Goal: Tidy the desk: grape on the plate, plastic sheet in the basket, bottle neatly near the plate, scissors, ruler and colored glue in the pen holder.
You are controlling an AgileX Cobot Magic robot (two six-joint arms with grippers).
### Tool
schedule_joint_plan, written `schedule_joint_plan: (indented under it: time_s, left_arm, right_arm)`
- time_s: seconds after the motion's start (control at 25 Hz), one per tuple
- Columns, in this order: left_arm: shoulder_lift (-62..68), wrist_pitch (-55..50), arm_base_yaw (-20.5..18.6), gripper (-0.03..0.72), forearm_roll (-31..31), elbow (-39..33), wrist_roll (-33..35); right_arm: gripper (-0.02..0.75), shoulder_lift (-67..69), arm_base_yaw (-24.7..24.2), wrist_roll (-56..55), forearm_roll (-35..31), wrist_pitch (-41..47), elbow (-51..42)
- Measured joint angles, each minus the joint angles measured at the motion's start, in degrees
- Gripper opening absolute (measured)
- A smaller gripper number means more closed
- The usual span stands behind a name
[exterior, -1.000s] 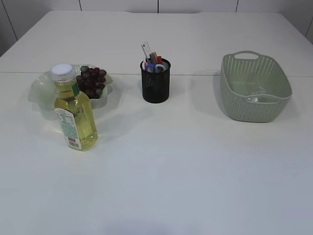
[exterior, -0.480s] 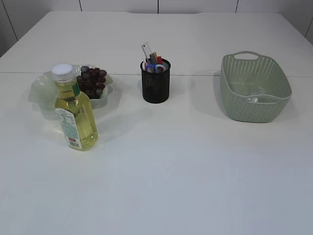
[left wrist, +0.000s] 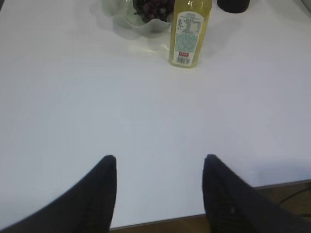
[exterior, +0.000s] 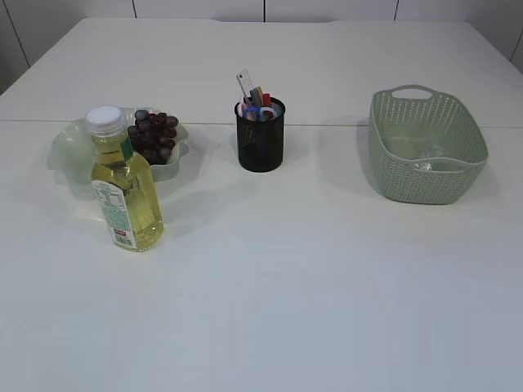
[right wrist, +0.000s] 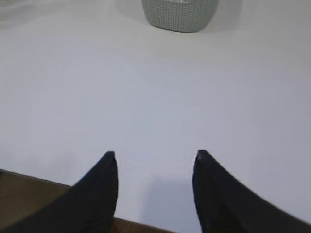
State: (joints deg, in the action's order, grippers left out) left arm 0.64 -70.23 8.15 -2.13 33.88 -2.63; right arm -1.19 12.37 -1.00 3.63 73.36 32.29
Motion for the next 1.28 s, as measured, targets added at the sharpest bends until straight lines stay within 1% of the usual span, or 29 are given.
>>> schedule_joint_plan:
  time_s: [0.2, 0.52, 0.8, 1.2, 1.28]
  left_arm:
    - [0.00, 2.89, 0.00, 0.415, -0.25, -1.90, 1.10]
    - [0.00, 6.43, 0.00, 0.415, -0.34, -3.66, 1.51]
    - [0.00, 6.59, 0.00, 0.415, -0.45, -3.76, 1.51]
    - [0.00, 6.59, 0.00, 0.415, -0.45, -3.76, 1.51]
    - [0.00, 6.59, 0.00, 0.415, -0.45, -3.76, 1.51]
  right_arm:
    - [0.427, 0.00, 0.00, 0.23, 1.52, 0.00, -0.59]
    - [0.436, 0.00, 0.00, 0.35, 1.97, -2.33, -1.39]
    - [0.436, 0.00, 0.00, 0.46, 2.35, -6.62, -3.44]
    - [0.437, 0.00, -0.12, 0.46, 2.45, -6.97, -3.55]
    - [0.437, 0.00, -1.64, 0.46, 2.45, -7.00, -3.55]
